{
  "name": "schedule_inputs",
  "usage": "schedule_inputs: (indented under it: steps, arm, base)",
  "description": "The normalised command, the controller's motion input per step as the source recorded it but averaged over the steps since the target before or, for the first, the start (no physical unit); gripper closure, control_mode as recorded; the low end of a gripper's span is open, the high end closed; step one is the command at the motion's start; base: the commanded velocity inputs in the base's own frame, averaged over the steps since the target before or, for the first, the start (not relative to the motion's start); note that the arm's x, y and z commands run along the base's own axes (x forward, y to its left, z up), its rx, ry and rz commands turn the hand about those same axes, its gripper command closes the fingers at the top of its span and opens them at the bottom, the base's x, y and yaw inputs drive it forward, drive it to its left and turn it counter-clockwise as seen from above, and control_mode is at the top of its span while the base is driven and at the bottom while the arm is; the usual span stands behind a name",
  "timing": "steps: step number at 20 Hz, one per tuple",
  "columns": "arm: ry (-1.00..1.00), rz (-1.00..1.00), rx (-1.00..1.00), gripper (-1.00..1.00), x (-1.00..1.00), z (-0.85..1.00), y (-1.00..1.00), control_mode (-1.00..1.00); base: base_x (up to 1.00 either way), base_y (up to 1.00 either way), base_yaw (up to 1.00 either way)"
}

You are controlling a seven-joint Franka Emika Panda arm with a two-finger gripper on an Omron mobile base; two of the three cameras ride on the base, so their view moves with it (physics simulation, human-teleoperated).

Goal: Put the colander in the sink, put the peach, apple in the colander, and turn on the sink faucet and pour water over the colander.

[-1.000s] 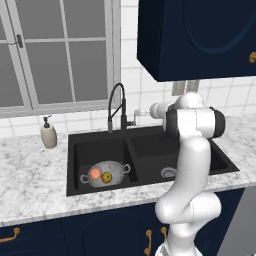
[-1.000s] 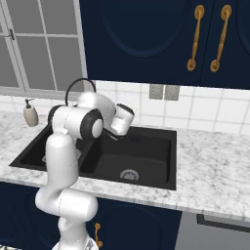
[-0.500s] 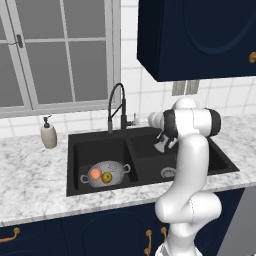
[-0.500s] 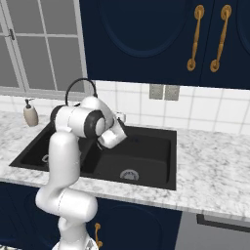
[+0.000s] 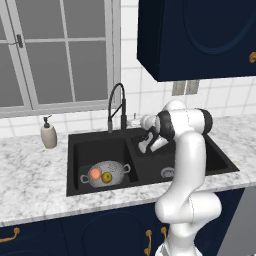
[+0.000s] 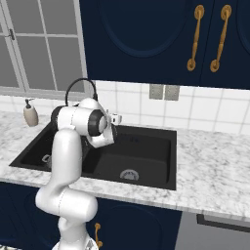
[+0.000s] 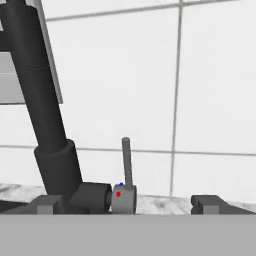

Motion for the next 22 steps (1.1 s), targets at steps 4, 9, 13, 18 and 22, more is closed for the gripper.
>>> schedule_inputs:
  steps: [4,9,13,18,22]
  arm:
    - [0.0,0.0,0.0,-1.0,0.31,0.0,0.0,-1.0]
    - [0.0,0.0,0.0,-1.0,0.24,0.0,0.0,-1.0]
    - [0.0,0.0,0.01,-1.0,0.22,0.0,-0.06,-1.0]
    - [0.0,0.0,0.03,-1.0,0.2,0.0,-0.12,-1.0]
    - [0.0,0.0,0.05,-1.0,0.1,0.0,-0.21,-1.0]
  base:
    - [0.0,0.0,0.0]
    - [0.0,0.0,0.0]
    - [0.0,0.0,0.0]
    - [0.0,0.0,0.0]
    - [0.0,0.0,0.0]
